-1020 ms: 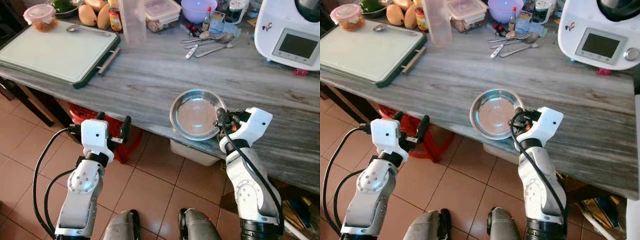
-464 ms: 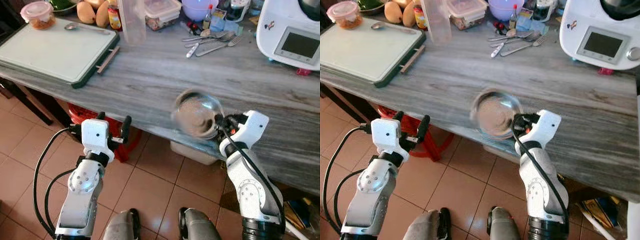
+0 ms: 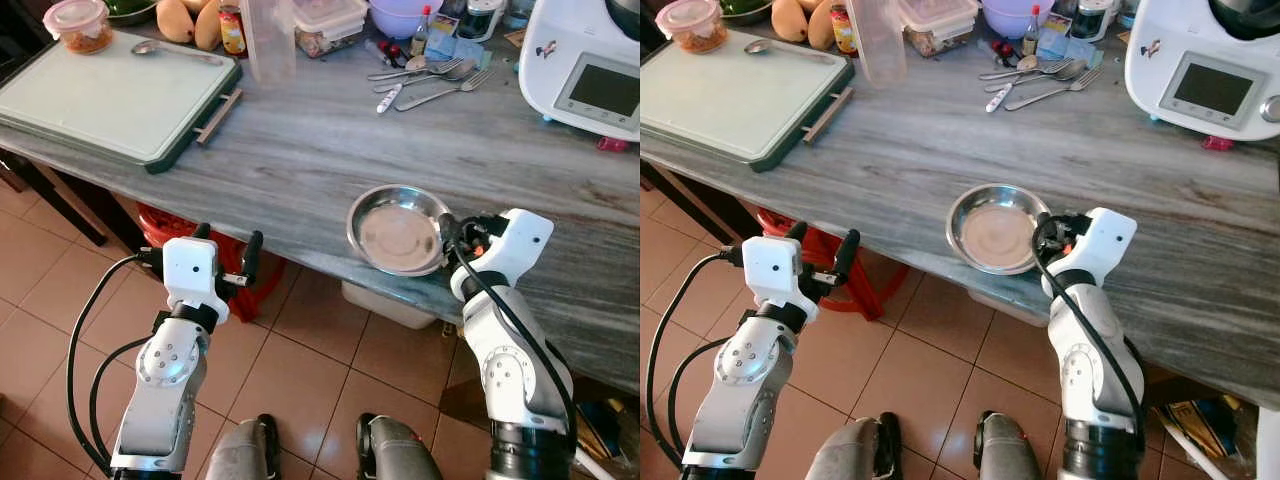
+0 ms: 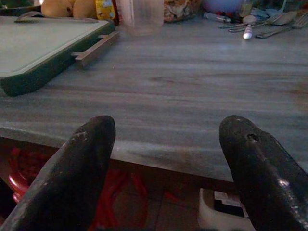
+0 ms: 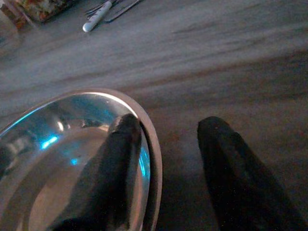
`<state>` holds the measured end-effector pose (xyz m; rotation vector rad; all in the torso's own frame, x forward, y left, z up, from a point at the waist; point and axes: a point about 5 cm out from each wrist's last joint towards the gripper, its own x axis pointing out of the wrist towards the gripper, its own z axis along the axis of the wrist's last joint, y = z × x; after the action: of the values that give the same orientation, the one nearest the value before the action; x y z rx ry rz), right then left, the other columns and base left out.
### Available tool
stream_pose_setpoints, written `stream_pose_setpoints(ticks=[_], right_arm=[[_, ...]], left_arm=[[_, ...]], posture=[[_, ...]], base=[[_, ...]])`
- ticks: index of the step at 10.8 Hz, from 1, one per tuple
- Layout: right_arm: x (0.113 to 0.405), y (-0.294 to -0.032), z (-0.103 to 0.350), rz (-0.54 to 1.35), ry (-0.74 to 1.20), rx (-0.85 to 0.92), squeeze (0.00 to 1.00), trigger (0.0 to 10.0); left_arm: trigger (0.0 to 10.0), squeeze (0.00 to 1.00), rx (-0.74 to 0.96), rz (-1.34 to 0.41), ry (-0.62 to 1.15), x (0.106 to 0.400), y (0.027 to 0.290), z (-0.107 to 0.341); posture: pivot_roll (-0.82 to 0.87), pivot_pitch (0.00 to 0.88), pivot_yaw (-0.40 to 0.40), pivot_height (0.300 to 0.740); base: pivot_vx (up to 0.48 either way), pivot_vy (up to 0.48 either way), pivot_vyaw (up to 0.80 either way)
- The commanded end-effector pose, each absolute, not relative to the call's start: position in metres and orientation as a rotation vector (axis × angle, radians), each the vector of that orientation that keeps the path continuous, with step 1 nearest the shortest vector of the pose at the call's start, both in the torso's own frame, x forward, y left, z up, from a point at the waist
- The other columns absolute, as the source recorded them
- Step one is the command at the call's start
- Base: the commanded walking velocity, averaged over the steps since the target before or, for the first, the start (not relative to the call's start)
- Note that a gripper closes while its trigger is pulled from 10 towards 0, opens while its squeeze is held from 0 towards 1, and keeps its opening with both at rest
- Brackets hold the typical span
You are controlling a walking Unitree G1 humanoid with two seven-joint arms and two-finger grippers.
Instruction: Setting the table
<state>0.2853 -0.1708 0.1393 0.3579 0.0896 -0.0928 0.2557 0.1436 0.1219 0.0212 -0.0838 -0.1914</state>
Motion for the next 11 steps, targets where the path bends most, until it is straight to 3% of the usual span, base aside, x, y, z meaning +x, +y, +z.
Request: stream_pose_setpoints(ticks=[1, 4, 8, 9, 11], right_arm=[[0.287, -0.172, 0.141, -0.107, 0.079, 0.351, 1.0, 10.0], [0.294, -0.171, 0.155, -0.086, -0.023, 0.291, 1.0, 10.0], [0.286, -0.169, 0.173, -0.022, -0.186, 0.034, 1.0, 10.0], [0.273, -0.166, 0.164, -0.001, -0.181, -0.035, 0.0, 10.0], [0.266, -0.167, 0.159, 0.004, -0.18, -0.069, 0.0, 10.0]], left_arm=[[10.0, 0.0, 0.037, -0.185, -0.067, 0.253, 0.145, 0.119], [10.0, 0.0, 0.048, -0.149, -0.079, 0.255, 0.148, 0.122], [10.0, 0.0, 0.086, -0.018, -0.104, 0.262, 0.157, 0.128], [10.0, 0.0, 0.099, 0.034, -0.112, 0.26, 0.16, 0.128], [10.0, 0.0, 0.094, 0.055, -0.105, 0.256, 0.164, 0.127]], posture=[[-0.05, 0.192, 0.026, 0.74], [-0.05, 0.195, 0.027, 0.74], [-0.04, 0.184, 0.016, 0.74], [-0.04, 0.172, 0.013, 0.74], [-0.04, 0.158, 0.014, 0.74]], base=[[0.0, 0.0, 0.0], [0.0, 0.0, 0.0], [0.0, 0.0, 0.0], [0.0, 0.0, 0.0], [0.0, 0.0, 0.0]])
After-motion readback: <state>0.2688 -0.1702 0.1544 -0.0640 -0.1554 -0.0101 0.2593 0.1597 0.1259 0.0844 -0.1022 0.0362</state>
